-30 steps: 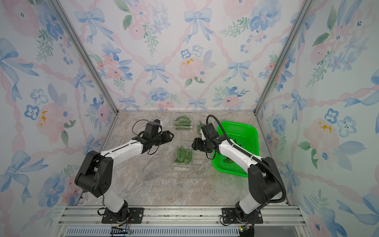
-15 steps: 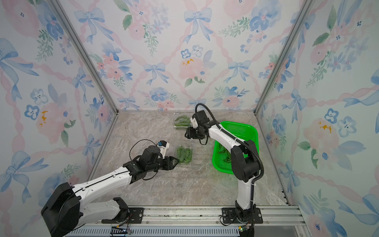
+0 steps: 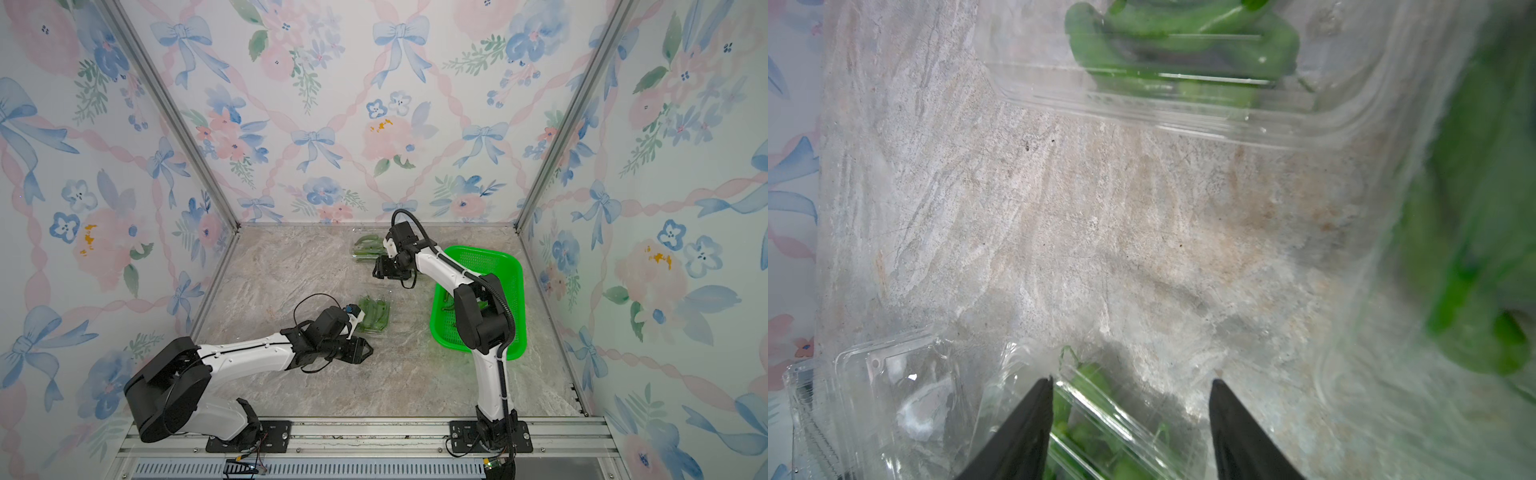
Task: Take small green peppers out of containers
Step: Adjust the packing box at the center of the board.
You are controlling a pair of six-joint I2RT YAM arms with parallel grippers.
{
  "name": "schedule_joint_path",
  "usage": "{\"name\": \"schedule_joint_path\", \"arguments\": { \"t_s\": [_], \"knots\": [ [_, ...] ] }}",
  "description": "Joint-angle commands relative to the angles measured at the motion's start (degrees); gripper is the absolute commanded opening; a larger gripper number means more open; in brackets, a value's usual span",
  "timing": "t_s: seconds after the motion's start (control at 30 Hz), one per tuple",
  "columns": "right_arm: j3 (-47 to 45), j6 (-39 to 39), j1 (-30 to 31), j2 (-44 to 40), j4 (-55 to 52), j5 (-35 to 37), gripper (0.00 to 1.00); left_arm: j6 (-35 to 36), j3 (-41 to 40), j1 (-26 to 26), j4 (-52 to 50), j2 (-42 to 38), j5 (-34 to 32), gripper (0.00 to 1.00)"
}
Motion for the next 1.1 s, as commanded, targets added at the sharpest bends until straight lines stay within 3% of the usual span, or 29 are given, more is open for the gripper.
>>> {"name": "schedule_joint_path", "arguments": {
  "t_s": [0.0,0.47,1.07],
  "knots": [
    [0.9,-0.8,-0.2,0.7,-1.8,-1.1,0.6,1.8,3.5,0.0,0.1,1.5,-2.2,0.54],
    [-5.9,0.2,-0.3,-1.8,1.3,-1.3,0.6,-2.5,2.8,7.9,0.0,2.4,-3.2,0.54],
    [-23.4,3.5,3.4,-16.8,5.1,0.8,0.6,-3.5,9.0,17.6,0.1,9.2,-4.6,0.54]
  ]
}}
